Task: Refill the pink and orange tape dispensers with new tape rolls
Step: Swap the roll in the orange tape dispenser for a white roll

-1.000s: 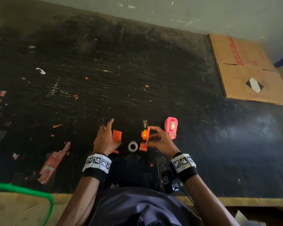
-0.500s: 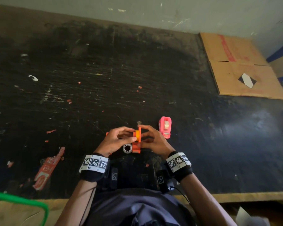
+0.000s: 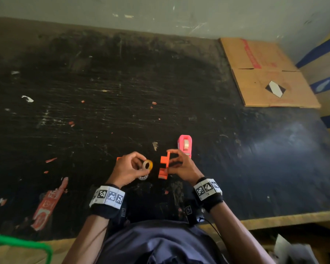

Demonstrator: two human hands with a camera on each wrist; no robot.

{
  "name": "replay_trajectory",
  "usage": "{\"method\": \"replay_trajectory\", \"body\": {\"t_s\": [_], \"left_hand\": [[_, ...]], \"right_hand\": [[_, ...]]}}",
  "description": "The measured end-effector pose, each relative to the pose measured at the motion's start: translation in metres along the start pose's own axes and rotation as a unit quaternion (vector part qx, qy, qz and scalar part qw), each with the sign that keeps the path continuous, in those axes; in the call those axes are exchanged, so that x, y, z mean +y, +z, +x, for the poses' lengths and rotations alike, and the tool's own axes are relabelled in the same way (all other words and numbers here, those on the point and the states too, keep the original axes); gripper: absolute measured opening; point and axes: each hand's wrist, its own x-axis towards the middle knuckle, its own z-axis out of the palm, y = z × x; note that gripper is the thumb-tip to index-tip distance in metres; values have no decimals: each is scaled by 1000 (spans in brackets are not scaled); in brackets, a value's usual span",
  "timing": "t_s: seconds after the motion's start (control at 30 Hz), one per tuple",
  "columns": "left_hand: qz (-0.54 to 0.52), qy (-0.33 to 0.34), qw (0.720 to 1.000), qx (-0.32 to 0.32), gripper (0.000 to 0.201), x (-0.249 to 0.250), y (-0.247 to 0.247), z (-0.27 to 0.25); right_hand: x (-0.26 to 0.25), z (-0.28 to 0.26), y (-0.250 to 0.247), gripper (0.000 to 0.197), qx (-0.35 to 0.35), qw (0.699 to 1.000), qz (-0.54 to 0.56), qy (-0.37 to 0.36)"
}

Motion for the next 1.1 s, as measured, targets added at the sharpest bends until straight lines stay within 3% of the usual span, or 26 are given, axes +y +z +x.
{"method": "replay_trajectory", "body": {"t_s": [0.07, 0.17, 0.3, 0.5, 0.67, 0.87, 0.97, 1.1], "left_hand": [[120, 34, 992, -24, 38, 0, 8, -1], [259, 95, 958, -72, 38, 5, 30, -3], [377, 148, 910, -92, 40, -2, 49, 0], [321, 140, 935, -44, 56, -12, 44, 7], [368, 71, 927, 25, 72, -23, 33, 8], [417, 41, 908, 13, 56, -23, 33, 9], [400, 40, 915, 25, 40, -21, 33, 8], [344, 53, 937, 31, 35, -15, 31, 6]], "right_hand": [[7, -3, -9, 66, 39, 999, 13, 12], [15, -5, -19, 63, 73, 997, 17, 19], [21, -4, -24, 65, 83, 996, 15, 25], [21, -7, -26, 62, 88, 996, 11, 18], [19, -6, -21, 60, 62, 998, 12, 28], [18, -8, -5, 66, 35, 999, -29, 29], [15, -10, 2, 67, 23, 998, -44, 25], [9, -14, 8, 66, 12, 997, -77, -3]]}}
